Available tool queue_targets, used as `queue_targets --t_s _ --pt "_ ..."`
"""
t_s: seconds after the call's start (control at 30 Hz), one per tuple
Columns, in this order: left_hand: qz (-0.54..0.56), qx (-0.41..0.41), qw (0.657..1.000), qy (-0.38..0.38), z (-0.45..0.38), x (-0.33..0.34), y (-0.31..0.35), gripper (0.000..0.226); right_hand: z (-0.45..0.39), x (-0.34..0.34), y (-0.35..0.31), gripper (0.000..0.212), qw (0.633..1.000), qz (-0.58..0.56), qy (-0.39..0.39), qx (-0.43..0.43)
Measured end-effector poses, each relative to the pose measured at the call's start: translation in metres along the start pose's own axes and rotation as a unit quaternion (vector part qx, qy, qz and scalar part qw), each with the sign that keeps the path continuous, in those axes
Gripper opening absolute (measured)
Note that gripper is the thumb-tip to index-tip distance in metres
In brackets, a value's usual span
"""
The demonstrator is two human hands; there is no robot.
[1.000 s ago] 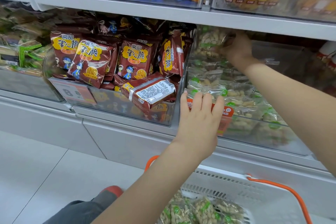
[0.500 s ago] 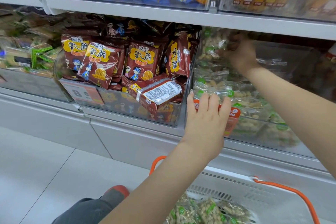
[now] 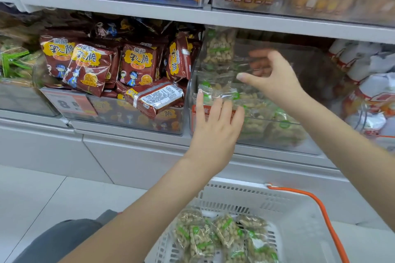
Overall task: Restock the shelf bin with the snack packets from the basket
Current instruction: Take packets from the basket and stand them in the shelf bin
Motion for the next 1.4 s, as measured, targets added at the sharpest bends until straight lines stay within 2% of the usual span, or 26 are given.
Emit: queue_targets --t_s 0.1,0.17,0.2,0.23,0.27,0.33,0.37,0.43,0.53,0.63,0.73,0.77,0.83,0.87,0.9,0.97,1.07,1.1,1.17,1.3,1.37,1.4 --pt "0.058 0.061 0.994 0.065 0.015 -0.01 0.031 0.046 0.077 -0.018 -0.004 0.046 0.995 0.007 0.018 -0.097" --pt "0.097 0.121 0.985 0.071 0.035 -0.002 0.061 0.042 0.124 -0.02 0.02 0.04 0.993 0.008 0.036 -0.111" --pt "0.118 0.148 0.981 0.038 0.045 0.006 0.077 0.04 0.144 -0.016 0.04 0.037 0.995 0.01 0.038 -0.097" --pt "0.139 0.163 0.976 -0.029 0.058 0.022 0.09 0.042 0.163 -0.008 0.065 0.035 0.997 0.015 0.031 -0.07" --pt "0.161 0.152 0.966 -0.132 0.076 0.046 0.098 0.047 0.181 0.003 0.097 0.034 0.999 0.022 0.011 -0.028" --pt "0.197 0.074 0.914 -0.347 0.131 0.106 0.1 0.051 0.212 0.033 0.167 0.031 0.995 0.037 -0.052 0.075" --pt "0.207 0.034 0.882 -0.422 0.164 0.133 0.098 0.05 0.226 0.047 0.2 0.03 0.988 0.048 -0.086 0.118" --pt "0.23 -0.051 0.836 -0.496 0.219 0.172 0.094 0.046 0.252 0.074 0.255 0.029 0.968 0.074 -0.156 0.184" --pt "0.287 -0.173 0.765 -0.551 0.284 0.209 0.089 0.042 0.282 0.107 0.315 0.037 0.92 0.132 -0.255 0.266" --pt "0.299 -0.206 0.715 -0.598 0.326 0.232 0.094 0.021 0.303 0.125 0.369 0.052 0.857 0.242 -0.286 0.354" --pt "0.315 -0.276 0.687 -0.594 0.353 0.256 0.103 0.015 0.318 0.126 0.4 0.073 0.793 0.343 -0.287 0.414" --pt "0.318 -0.306 0.68 -0.585 0.361 0.263 0.106 0.024 0.323 0.126 0.403 0.076 0.781 0.35 -0.298 0.422" --pt "0.311 -0.386 0.656 -0.569 0.381 0.27 0.112 0.06 0.337 0.13 0.405 0.081 0.759 0.357 -0.34 0.425" --pt "0.309 -0.427 0.64 -0.559 0.388 0.268 0.115 0.077 0.344 0.13 0.407 0.088 0.756 0.346 -0.343 0.437" --pt "0.307 -0.466 0.639 -0.53 0.392 0.265 0.116 0.087 0.351 0.128 0.413 0.097 0.76 0.323 -0.322 0.463" --pt "0.295 -0.502 0.654 -0.483 0.395 0.26 0.114 0.092 0.36 0.126 0.428 0.108 0.784 0.275 -0.243 0.501" --pt "0.275 -0.515 0.646 -0.492 0.406 0.255 0.116 0.101 0.359 0.124 0.431 0.094 0.788 0.317 -0.204 0.486" --pt "0.276 -0.537 0.629 -0.49 0.411 0.253 0.115 0.105 0.358 0.124 0.432 0.089 0.792 0.321 -0.192 0.483" --pt "0.311 -0.596 0.568 -0.475 0.428 0.254 0.121 0.107 0.359 0.124 0.431 0.082 0.802 0.295 -0.169 0.492" --pt "0.417 -0.639 0.433 -0.48 0.438 0.253 0.15 0.086 0.356 0.121 0.415 0.082 0.837 0.205 -0.12 0.493" --pt "0.476 -0.61 0.401 -0.49 0.424 0.249 0.161 0.085 0.35 0.121 0.4 0.072 0.851 0.11 -0.108 0.502" --pt "0.493 -0.594 0.396 -0.497 0.416 0.245 0.162 0.079 0.348 0.121 0.395 0.064 0.849 0.058 -0.11 0.513"
Point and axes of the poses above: each hand's wrist, its own z-axis away from the middle knuckle, its own x-axis out of the palm, y = z × x, the point moved 10 cm from there along -z, towards the middle knuckle, and after that the axes turned 9 degrees about x, right-handed, at the moved point
